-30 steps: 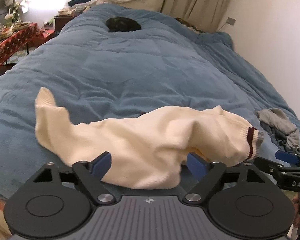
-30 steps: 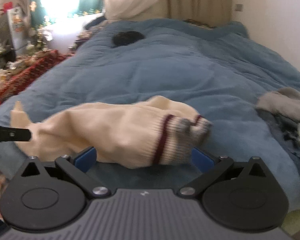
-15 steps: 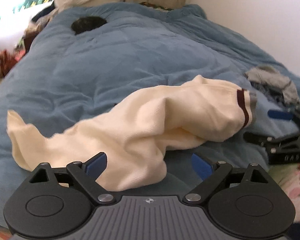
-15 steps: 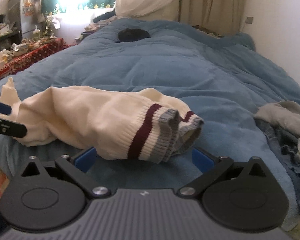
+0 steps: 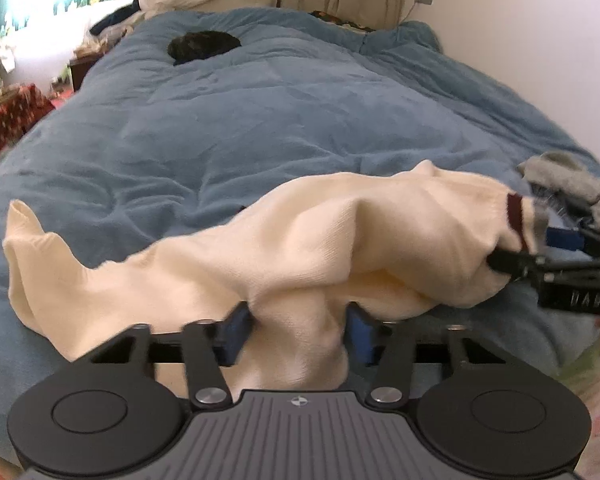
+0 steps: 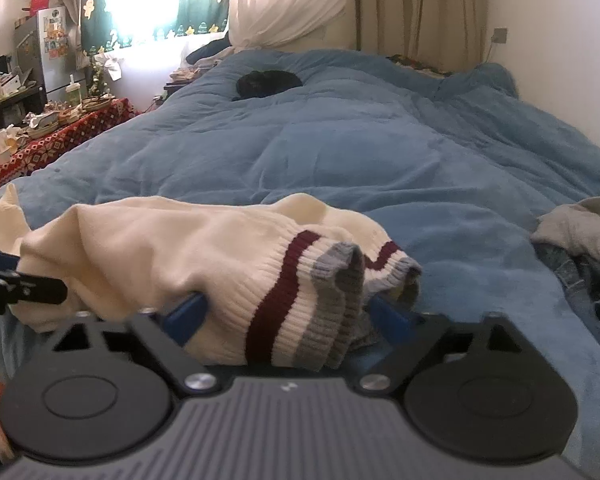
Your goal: Fold clothes
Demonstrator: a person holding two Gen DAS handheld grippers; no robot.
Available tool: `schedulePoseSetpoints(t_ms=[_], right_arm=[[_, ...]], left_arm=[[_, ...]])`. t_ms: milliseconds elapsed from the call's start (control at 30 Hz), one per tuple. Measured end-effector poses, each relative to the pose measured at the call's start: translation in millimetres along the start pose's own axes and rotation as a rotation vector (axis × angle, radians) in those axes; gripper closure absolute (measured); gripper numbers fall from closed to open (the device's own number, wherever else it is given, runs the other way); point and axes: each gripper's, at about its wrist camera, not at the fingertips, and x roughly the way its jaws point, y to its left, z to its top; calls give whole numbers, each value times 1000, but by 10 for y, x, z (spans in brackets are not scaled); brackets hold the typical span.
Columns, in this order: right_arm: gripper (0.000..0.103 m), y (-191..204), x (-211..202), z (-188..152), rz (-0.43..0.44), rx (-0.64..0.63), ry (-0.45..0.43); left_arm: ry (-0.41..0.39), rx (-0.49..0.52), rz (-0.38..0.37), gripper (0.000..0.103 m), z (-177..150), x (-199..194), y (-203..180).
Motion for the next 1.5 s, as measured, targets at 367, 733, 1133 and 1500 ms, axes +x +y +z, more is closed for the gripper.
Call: schedulePoseSetpoints(t_ms=[367,733,1133,1500], right_arm=[[84,470,-321,28,159,-143,5],[88,1087,-574,-33,330,-255,4],[87,1238,-638,-204,322,-296,34],[51,629,-700,-253,237,-183,74]], left_arm=[[18,-142,-106,72,64,-156,293],[-50,-187,-322,53,74,-806,211],[98,-52,-403,74,-5,-518,-203],[65,-230,-346,98,91,-530,212]])
